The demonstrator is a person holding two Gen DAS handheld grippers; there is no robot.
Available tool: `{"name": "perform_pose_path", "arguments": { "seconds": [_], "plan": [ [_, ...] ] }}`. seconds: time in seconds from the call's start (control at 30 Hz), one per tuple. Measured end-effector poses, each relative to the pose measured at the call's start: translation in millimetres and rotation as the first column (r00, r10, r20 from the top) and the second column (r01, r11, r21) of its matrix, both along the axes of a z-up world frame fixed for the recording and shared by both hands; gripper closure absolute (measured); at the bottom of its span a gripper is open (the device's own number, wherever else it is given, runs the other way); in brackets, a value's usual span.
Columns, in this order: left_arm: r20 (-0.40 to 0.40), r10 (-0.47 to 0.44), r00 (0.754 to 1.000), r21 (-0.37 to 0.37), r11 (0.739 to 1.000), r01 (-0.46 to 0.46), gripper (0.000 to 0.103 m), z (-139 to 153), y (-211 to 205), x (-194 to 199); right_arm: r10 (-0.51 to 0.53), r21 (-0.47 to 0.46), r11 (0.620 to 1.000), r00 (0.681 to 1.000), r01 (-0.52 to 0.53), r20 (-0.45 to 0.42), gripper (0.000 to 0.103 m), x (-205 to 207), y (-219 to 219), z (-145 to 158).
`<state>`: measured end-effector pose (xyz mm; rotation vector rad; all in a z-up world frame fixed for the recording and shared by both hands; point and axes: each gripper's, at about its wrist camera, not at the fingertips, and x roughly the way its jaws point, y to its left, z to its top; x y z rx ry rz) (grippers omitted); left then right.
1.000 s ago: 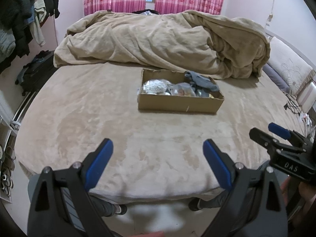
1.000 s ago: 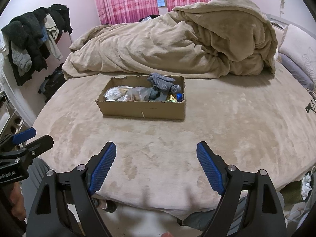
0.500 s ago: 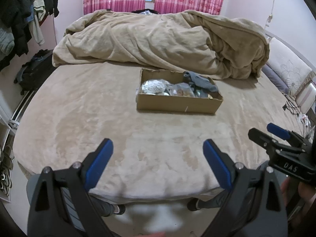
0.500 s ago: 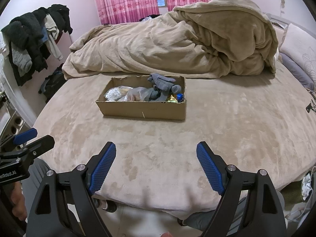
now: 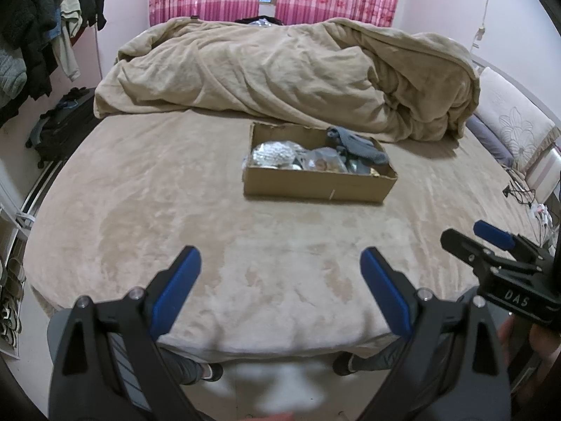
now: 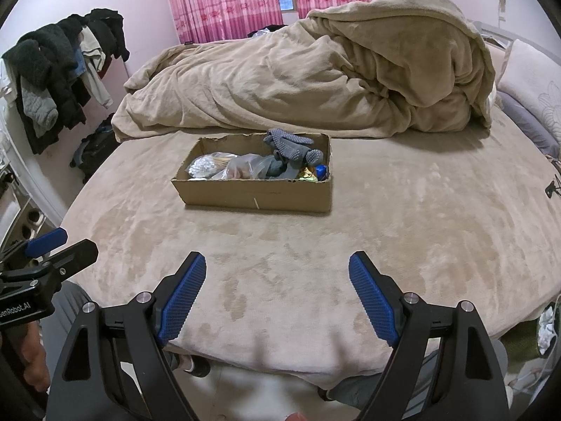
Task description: Organize objects
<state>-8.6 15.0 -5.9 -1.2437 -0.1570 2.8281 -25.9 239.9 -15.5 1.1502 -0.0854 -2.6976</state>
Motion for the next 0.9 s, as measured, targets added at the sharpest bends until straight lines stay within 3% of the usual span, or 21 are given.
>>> {"name": "perform_pose_path", "arguments": {
  "seconds": [0.9],
  "plan": [
    [0.001, 0.017, 1.000, -0.012, 1.000, -0.017, 0.010, -0.2, 0.6, 0.9, 0.001, -0.004, 1.000, 1.000, -0.001, -0.002, 0.017, 0.1, -1.9, -1.3]
  ]
}}
